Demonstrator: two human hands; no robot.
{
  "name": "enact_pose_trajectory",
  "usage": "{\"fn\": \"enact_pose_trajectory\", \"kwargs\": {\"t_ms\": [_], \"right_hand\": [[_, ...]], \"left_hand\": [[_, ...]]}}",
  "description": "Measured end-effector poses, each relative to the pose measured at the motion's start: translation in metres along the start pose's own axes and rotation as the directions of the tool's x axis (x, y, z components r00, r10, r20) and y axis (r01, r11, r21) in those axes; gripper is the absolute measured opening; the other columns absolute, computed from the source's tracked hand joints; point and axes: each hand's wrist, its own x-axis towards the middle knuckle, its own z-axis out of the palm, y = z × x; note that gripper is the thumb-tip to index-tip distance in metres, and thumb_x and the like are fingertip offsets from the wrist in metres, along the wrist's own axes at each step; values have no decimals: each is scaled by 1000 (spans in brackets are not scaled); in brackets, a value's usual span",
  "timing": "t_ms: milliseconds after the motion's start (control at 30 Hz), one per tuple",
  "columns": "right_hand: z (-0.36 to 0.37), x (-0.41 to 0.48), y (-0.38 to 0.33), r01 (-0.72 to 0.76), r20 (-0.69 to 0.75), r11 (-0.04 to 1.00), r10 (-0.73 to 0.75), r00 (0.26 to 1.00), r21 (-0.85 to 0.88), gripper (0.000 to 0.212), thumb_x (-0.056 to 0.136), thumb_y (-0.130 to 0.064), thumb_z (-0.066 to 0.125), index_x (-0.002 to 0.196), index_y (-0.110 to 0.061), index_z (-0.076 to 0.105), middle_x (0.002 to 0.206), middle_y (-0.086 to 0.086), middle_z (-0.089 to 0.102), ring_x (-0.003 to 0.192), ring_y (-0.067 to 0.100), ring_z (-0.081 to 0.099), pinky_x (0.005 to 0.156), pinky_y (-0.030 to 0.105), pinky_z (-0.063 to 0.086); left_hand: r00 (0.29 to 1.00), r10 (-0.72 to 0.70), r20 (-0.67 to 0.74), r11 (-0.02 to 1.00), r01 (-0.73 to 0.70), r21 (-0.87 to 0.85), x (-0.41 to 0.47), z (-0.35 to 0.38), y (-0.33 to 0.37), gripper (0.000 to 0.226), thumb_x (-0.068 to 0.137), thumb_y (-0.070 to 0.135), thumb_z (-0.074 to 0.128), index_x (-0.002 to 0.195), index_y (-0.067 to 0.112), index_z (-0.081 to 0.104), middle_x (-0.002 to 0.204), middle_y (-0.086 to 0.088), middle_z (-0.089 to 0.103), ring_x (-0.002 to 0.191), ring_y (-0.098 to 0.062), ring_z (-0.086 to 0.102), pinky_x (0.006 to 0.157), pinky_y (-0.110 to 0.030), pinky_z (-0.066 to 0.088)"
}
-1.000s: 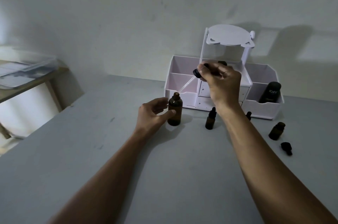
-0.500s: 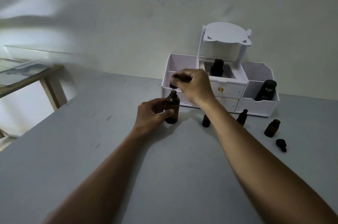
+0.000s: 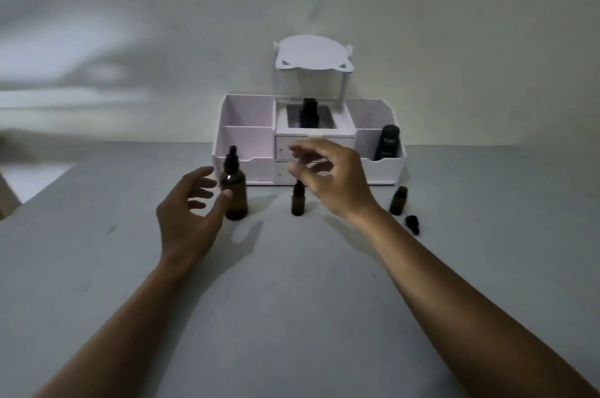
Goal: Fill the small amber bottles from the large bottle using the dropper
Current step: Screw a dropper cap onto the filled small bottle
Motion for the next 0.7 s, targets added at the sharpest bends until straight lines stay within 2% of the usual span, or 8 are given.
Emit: {"fn": "enact_pose_trajectory", "kwargs": {"t_ms": [100, 167, 267, 333, 433, 533, 700], "right_hand": [[-58, -26, 22, 19, 23, 994, -17, 1000, -106, 19, 86, -9, 75, 105, -11, 76, 99, 0, 75, 86, 7, 70, 74, 19, 57], [-94, -43, 40, -5, 46, 979, 15, 999, -205, 20, 85, -4, 74, 102, -14, 77, 99, -3, 75, 86, 9, 70, 74, 25, 59], [-140, -65, 68, -47, 66, 935, 75, 995, -352, 31, 79, 7, 72, 97, -18, 78, 98, -4, 74, 86, 11, 69, 74, 35, 58], [-161, -76, 82, -106, 83, 905, 153, 985, -412, 46, 76, 11, 67, 97, -29, 76, 102, -8, 71, 95, 8, 66, 75, 30, 55], [-178, -87, 98, -107, 138, 853, 204, 969, -512, 57, 75, 14, 57, 101, -34, 73, 114, -11, 65, 110, 11, 60, 87, 17, 44], [-181, -90, 104, -52, 249, 794, 251, 935, -605, 55, 82, 7, 54, 112, -34, 73, 128, -13, 57, 119, 6, 49, 99, 20, 40], [-179, -87, 109, 65, 338, 737, 228, 913, -673, 22, 94, -21, 64, 110, -34, 73, 134, -11, 56, 122, 10, 50, 99, 24, 43]], "left_hand": [[996, 65, 58, 998, -64, -22, -15, 13, 24, 38, 84, 10, 77, 117, 25, 66, 90, 5, 70, 78, -12, 68, 73, -28, 58], [986, 97, 139, 995, -90, -50, -28, 27, 38, 34, 84, 10, 77, 115, 23, 68, 88, 5, 71, 76, -11, 68, 72, -23, 57], [953, 126, 275, 989, -100, -107, -46, 54, 57, 31, 85, 11, 77, 113, 22, 69, 89, 8, 72, 78, -9, 69, 71, -18, 57], [922, 131, 366, 987, -86, -137, -58, 74, 70, 31, 85, 13, 77, 111, 27, 69, 90, 10, 72, 80, -8, 70, 70, -16, 56], [863, 45, 504, 980, 59, -188, -73, 108, 85, 28, 86, 14, 77, 108, 29, 71, 89, 6, 73, 79, -9, 70, 72, -18, 56], [802, -3, 597, 971, 146, -191, -81, 140, 96, 31, 86, 19, 78, 114, 28, 70, 96, 6, 73, 85, -6, 70, 76, -19, 57], [783, -72, 618, 965, 211, -155, -80, 181, 103, 40, 86, 17, 77, 125, 22, 67, 105, 8, 71, 93, -3, 68, 81, -12, 54]]}}
